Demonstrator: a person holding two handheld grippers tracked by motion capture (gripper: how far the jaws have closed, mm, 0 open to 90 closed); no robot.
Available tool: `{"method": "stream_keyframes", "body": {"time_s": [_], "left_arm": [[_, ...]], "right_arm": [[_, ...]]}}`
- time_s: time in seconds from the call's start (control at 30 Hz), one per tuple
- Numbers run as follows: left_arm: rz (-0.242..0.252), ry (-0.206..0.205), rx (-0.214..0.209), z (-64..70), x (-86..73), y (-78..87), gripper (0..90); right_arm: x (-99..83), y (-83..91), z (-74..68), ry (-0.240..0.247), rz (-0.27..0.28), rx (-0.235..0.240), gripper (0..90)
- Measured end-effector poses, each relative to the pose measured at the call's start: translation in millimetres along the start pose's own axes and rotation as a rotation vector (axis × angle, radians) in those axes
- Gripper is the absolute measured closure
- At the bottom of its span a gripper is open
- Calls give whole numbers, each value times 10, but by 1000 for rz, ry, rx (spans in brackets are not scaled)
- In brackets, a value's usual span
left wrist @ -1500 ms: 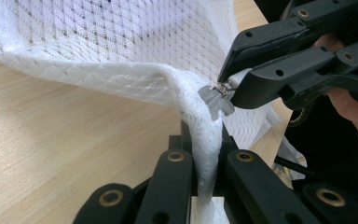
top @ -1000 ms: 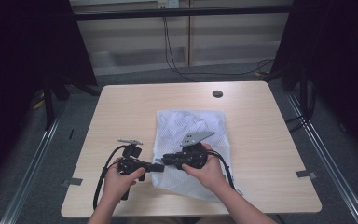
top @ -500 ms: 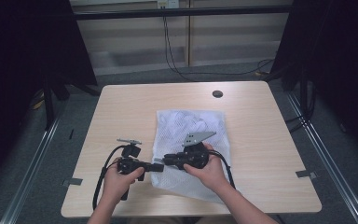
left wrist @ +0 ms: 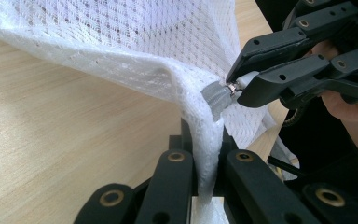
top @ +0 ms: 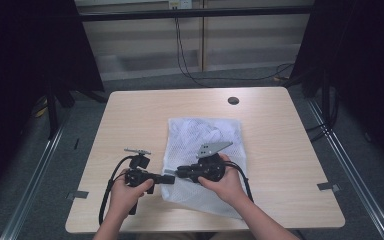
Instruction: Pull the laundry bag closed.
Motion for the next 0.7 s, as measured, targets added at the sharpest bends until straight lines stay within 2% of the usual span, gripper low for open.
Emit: {"method": "stream_keyframes", "body": {"time_s": [0.53,0.6,0.7], "left_arm": [[-2,10,4,6,-5,-13,900],[0,18,-11,14,-3,-2,900],[-3,10,-4,11,-7,-7,900]], "right_arm": [[-29,23,0,20,-13,-2,821],[-39,30,13,22,-20,-11,821],[-40,38,16,19,-16,-9,821]]}}
Point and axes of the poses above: each handheld gripper's, and its own axes: y roughly backward along the jaws, x roughly out of its top, z roughly to its right, the point moved 9 cm from there along -y, roughly forward along the jaws, and after that the axes turned 1 degree about x, right-handed, at the moved point
